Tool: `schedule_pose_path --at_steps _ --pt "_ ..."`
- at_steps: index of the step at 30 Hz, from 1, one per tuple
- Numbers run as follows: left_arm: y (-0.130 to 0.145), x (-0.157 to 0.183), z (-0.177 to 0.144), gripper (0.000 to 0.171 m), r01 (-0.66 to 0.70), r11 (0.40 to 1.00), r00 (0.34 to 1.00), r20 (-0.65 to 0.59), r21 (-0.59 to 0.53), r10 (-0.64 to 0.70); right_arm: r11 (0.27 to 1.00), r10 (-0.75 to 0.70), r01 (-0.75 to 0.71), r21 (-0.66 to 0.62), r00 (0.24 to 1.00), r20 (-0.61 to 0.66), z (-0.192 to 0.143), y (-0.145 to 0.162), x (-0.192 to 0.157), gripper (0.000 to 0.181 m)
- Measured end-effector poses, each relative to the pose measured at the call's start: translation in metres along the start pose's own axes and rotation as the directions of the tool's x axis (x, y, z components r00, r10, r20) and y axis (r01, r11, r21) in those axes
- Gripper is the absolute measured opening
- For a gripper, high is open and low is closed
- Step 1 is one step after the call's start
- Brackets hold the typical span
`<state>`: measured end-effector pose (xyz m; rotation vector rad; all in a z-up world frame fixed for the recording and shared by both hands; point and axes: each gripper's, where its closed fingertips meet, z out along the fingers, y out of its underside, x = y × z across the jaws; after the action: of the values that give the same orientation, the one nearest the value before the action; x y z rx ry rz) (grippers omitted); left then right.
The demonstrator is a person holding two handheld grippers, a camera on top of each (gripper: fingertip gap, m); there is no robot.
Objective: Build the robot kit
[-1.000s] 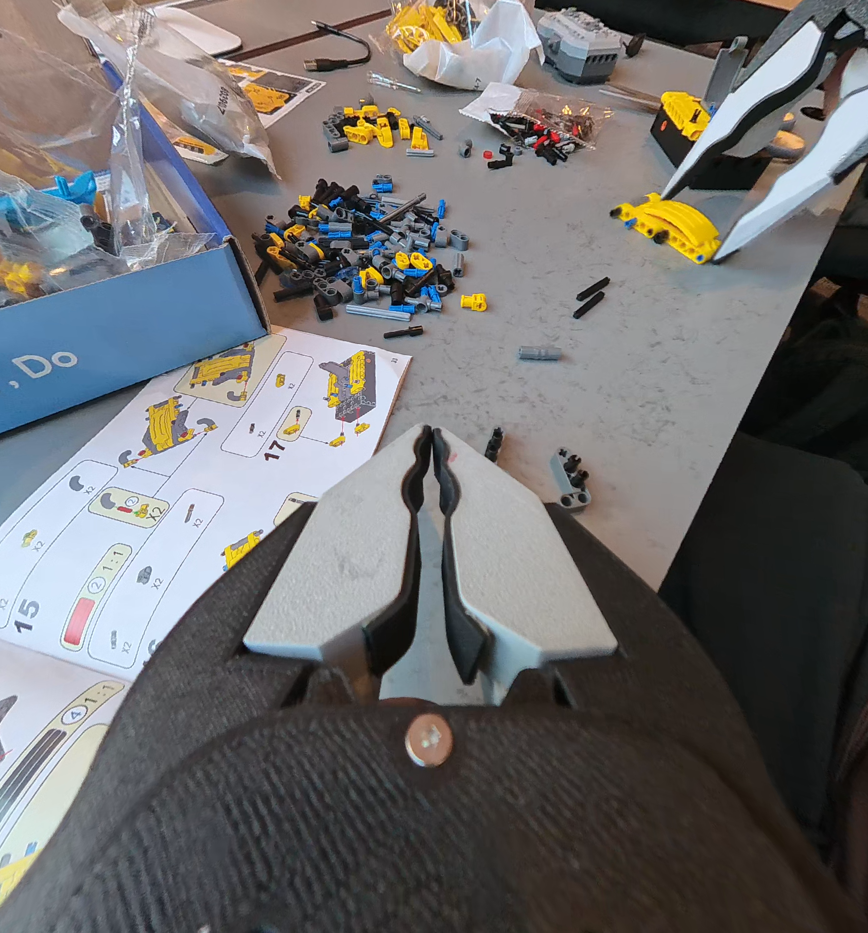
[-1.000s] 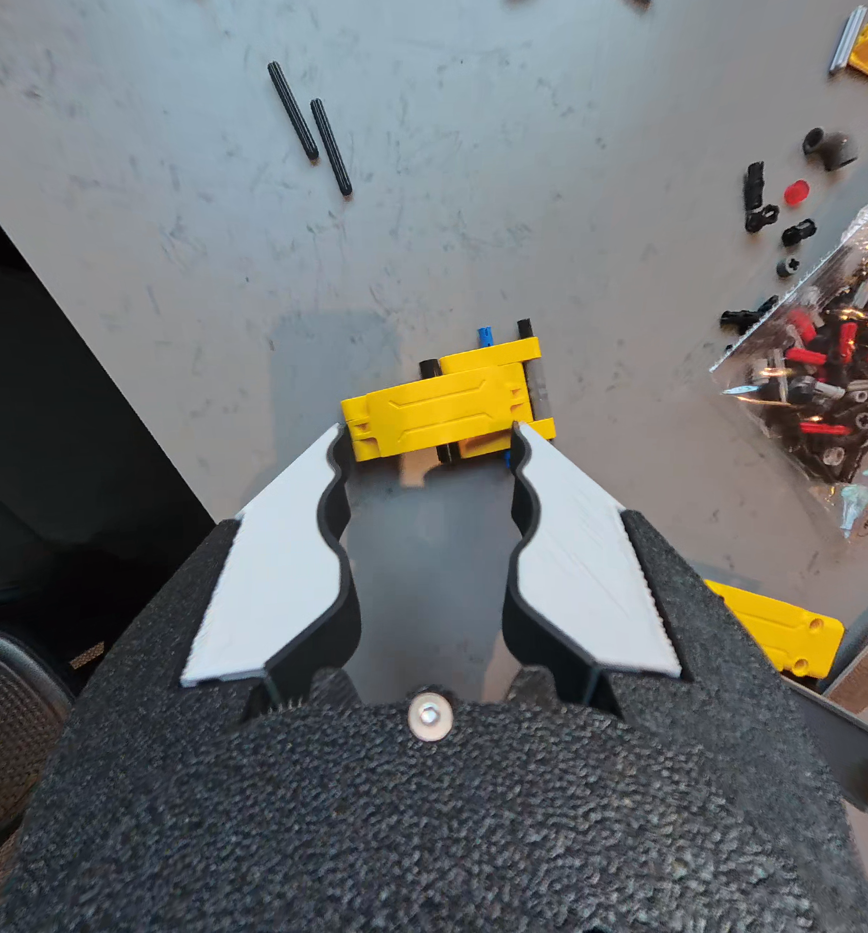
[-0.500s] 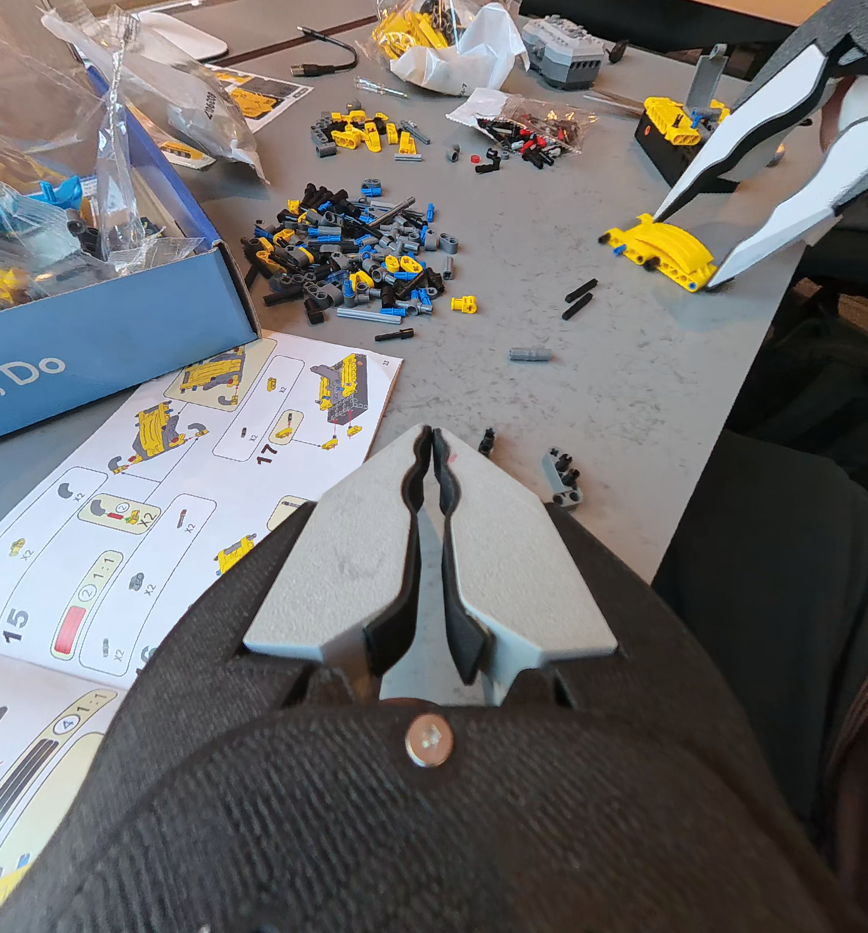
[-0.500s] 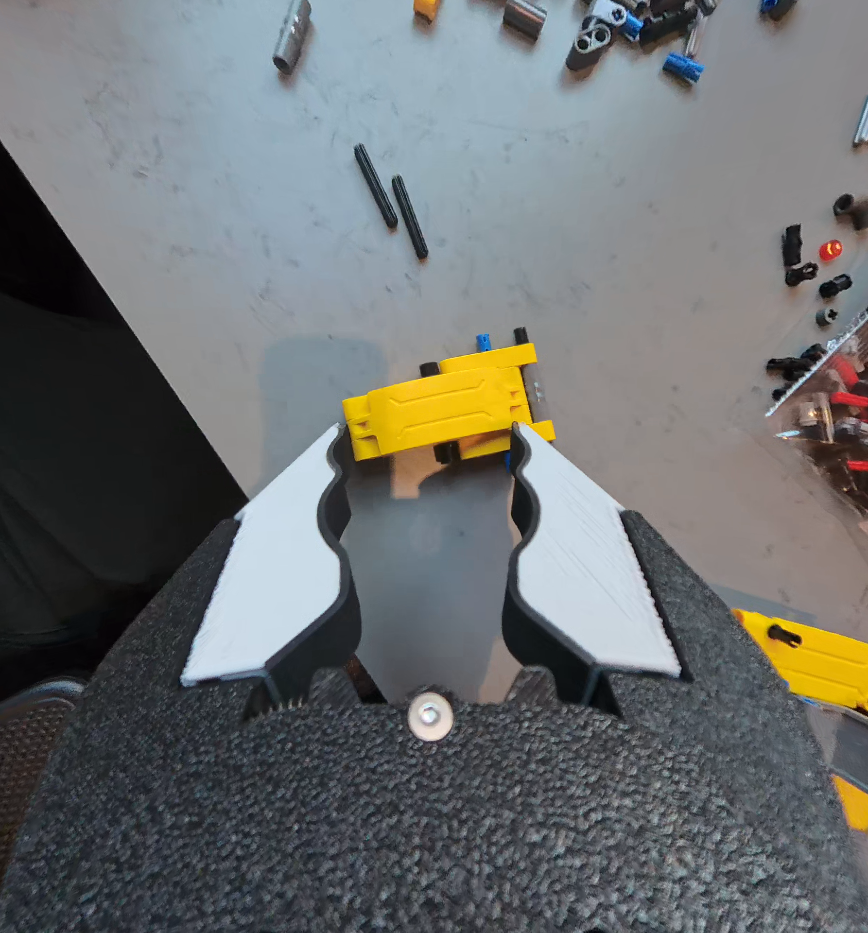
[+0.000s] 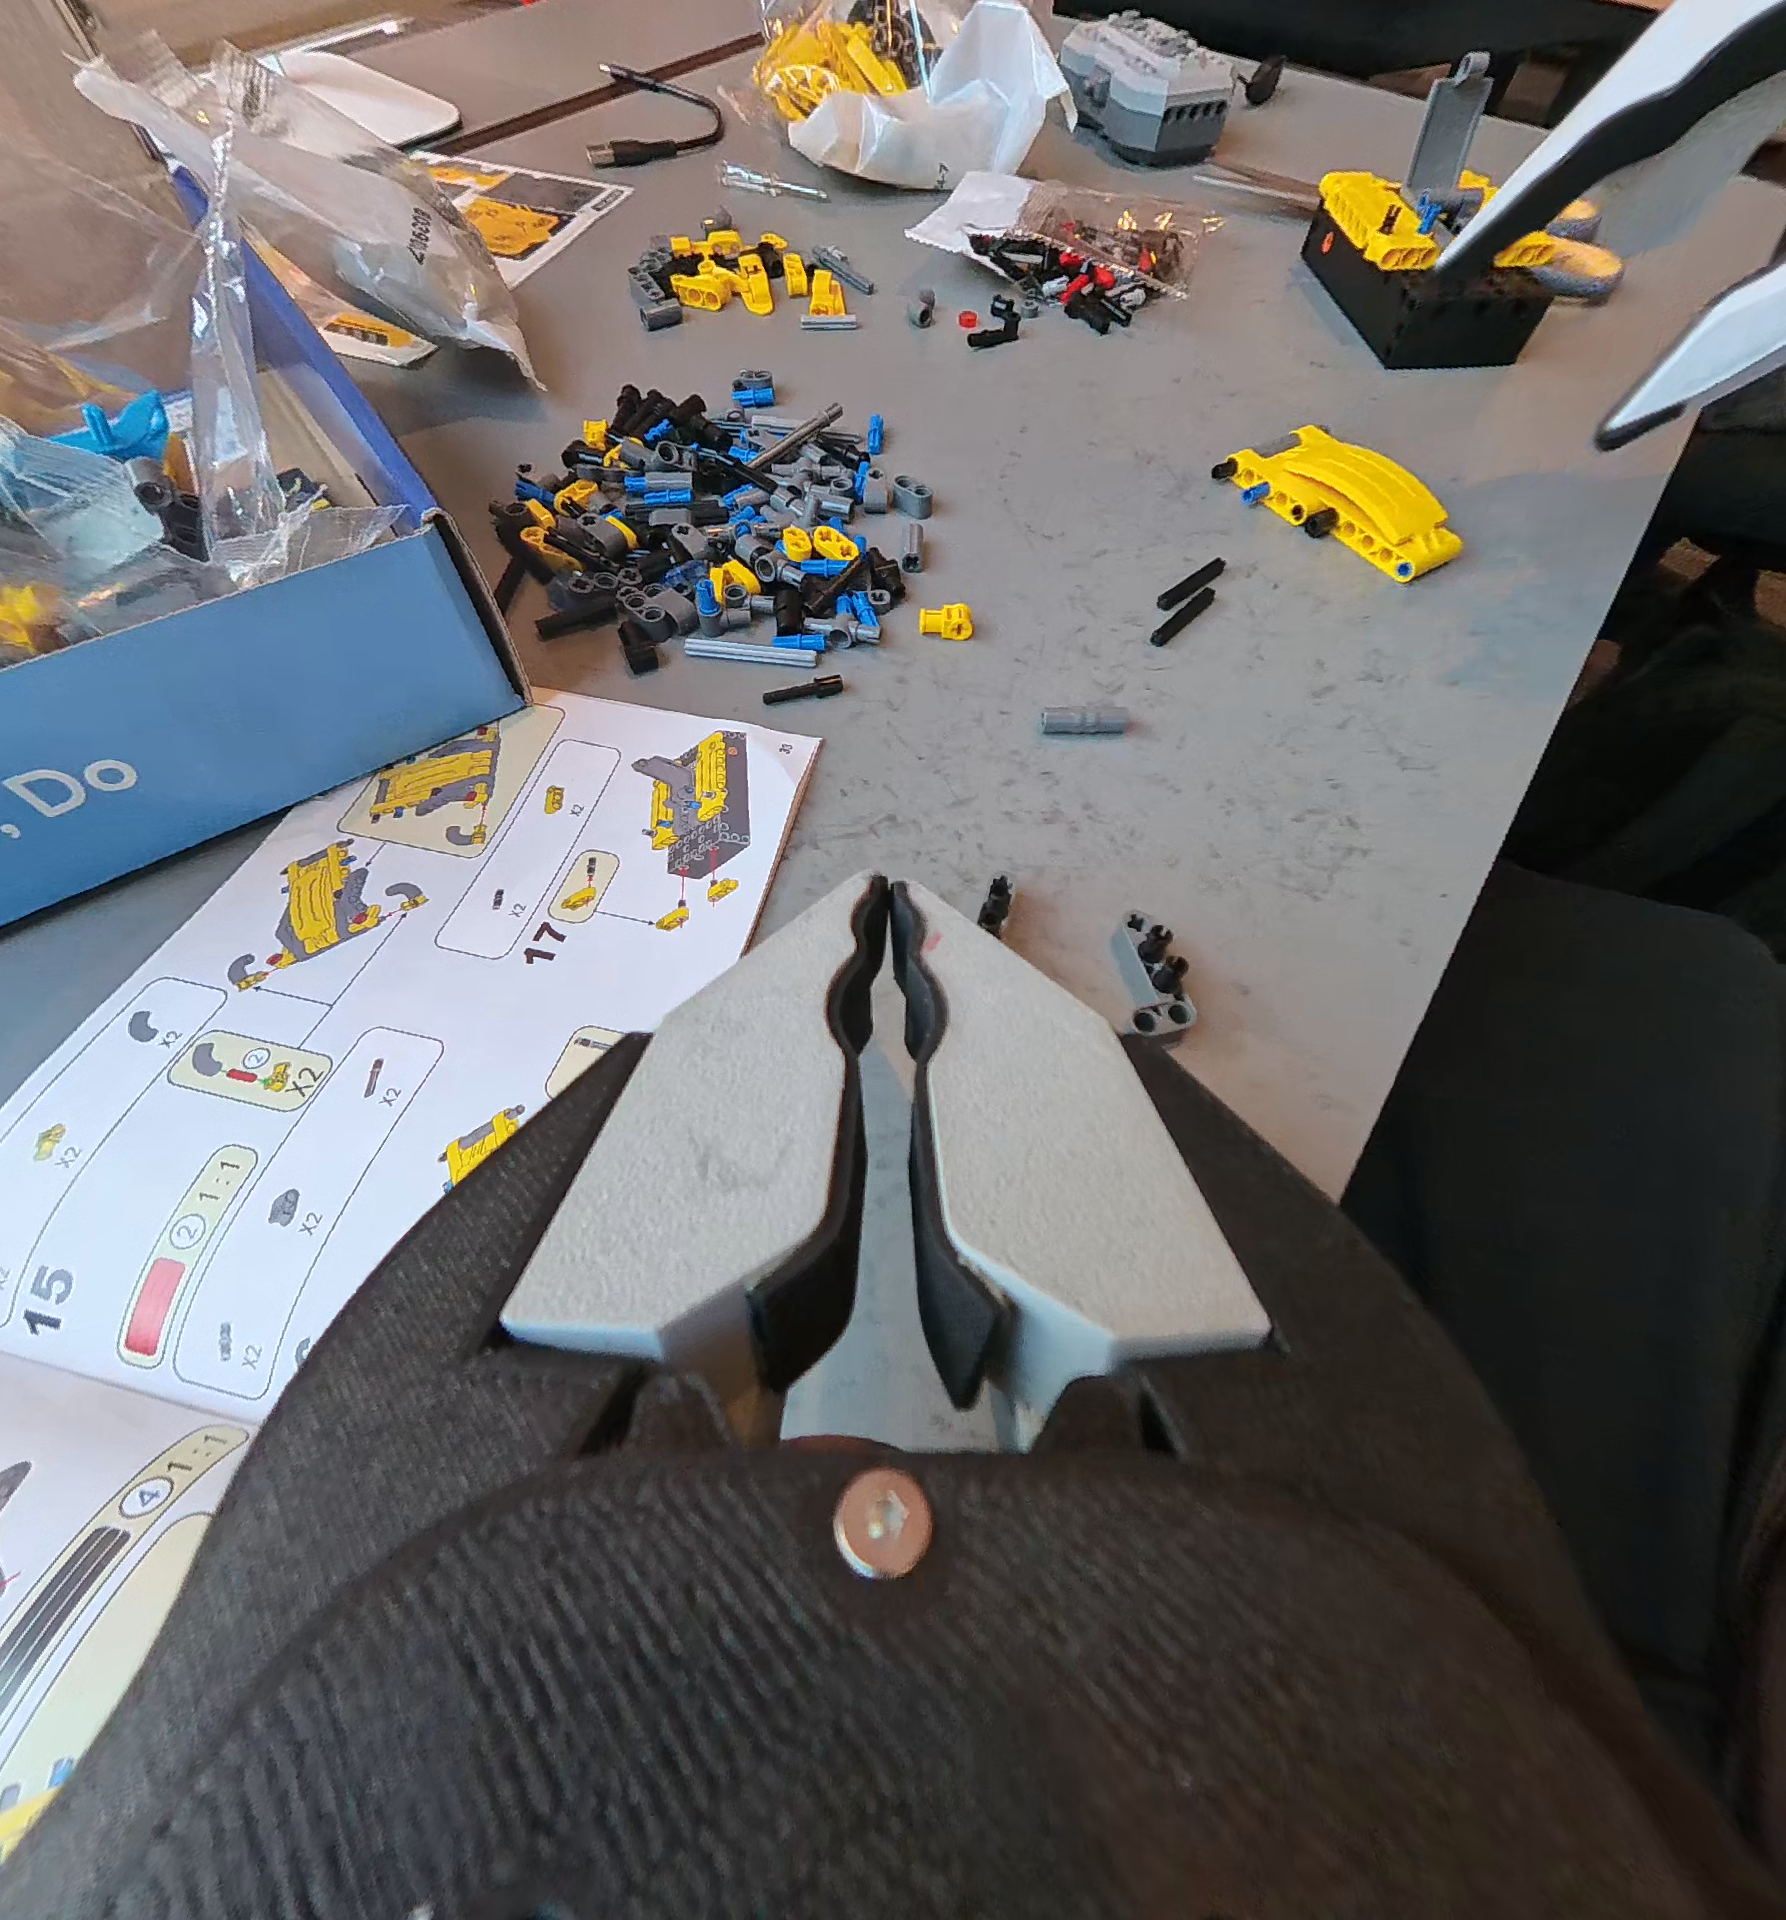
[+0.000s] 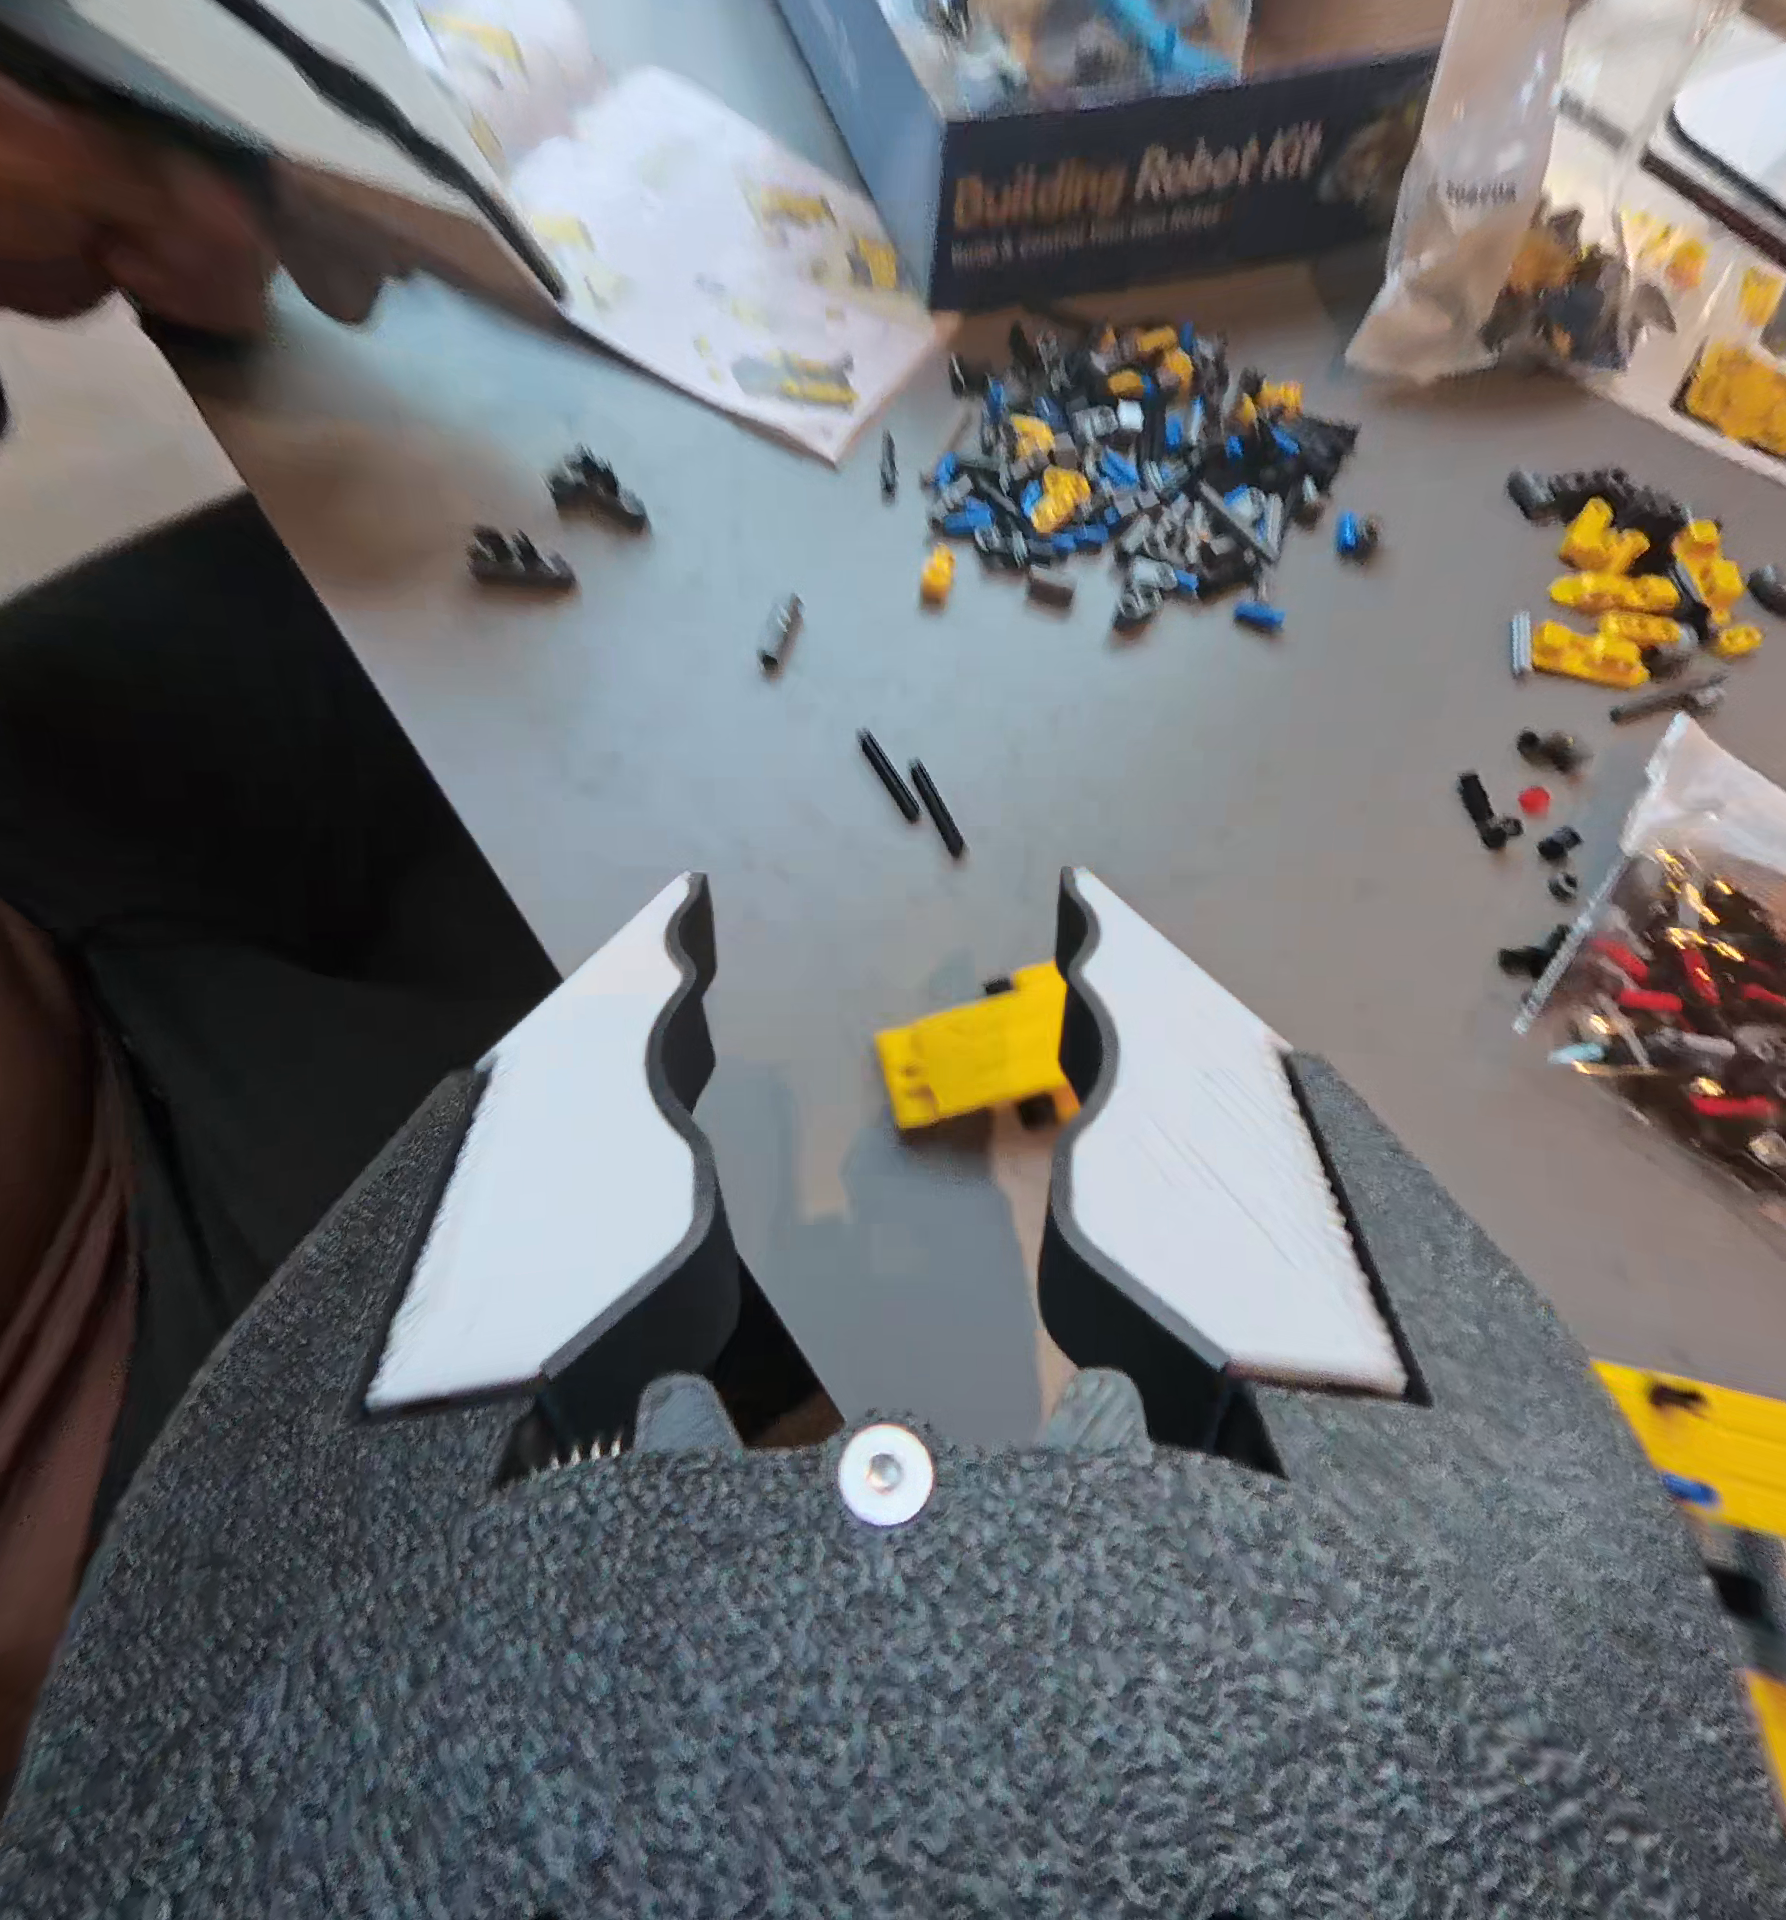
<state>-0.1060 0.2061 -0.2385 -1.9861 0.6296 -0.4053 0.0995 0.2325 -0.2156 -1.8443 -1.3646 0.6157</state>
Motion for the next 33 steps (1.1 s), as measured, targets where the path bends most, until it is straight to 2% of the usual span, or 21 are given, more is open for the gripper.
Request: schedule_pose_path --at_steps 3,7,11,13,16,20,24,28,33 --pt "0.000 0.000 0.000 0.000 -0.001 1.000 1.000 -0.001 -0.001 0.001 0.995 0.024 -0.029 0.100 0.998 0.053 0.014 -0.027 -0.028 0.062" --pt "-0.001 0.000 -0.001 0.000 -0.002 1.000 1.000 0.001 0.007 0.002 0.988 0.028 -0.043 0.146 0.994 0.101 0.046 -0.044 -0.062 0.053" --pt "-0.003 0.001 -0.003 0.004 0.002 1.000 1.000 -0.014 0.023 -0.002 0.994 0.040 -0.056 0.094 0.987 0.157 0.079 -0.036 -0.090 0.051" --pt "-0.002 0.001 -0.002 0.004 0.009 1.000 1.000 -0.020 0.021 -0.008 0.998 0.018 -0.026 0.054 0.989 0.144 0.091 -0.031 -0.100 0.048" --pt "-0.001 0.002 -0.001 0.005 0.008 1.000 1.000 -0.027 0.011 -0.008 0.999 0.003 -0.010 0.042 0.985 0.175 0.105 -0.035 -0.119 0.046" --pt "0.000 0.003 0.000 0.006 -0.001 1.000 1.000 -0.026 0.003 0.001 0.999 -0.043 0.042 0.016 0.992 0.117 0.122 -0.042 -0.119 0.047" --pt "-0.001 0.003 -0.001 0.006 -0.002 1.000 1.000 -0.025 0.009 0.003 1.000 0.021 -0.020 -0.008 0.988 0.153 0.134 -0.046 -0.122 0.049" --pt "-0.001 0.004 -0.001 0.006 -0.003 1.000 1.000 -0.030 0.006 0.003 0.999 0.024 -0.020 -0.035 0.991 0.130 0.140 -0.041 -0.117 0.029" --pt "-0.001 0.004 -0.001 0.006 -0.016 1.000 1.000 -0.021 0.008 0.016 0.999 0.033 -0.032 -0.009 0.989 0.143 0.137 -0.040 -0.117 0.029"
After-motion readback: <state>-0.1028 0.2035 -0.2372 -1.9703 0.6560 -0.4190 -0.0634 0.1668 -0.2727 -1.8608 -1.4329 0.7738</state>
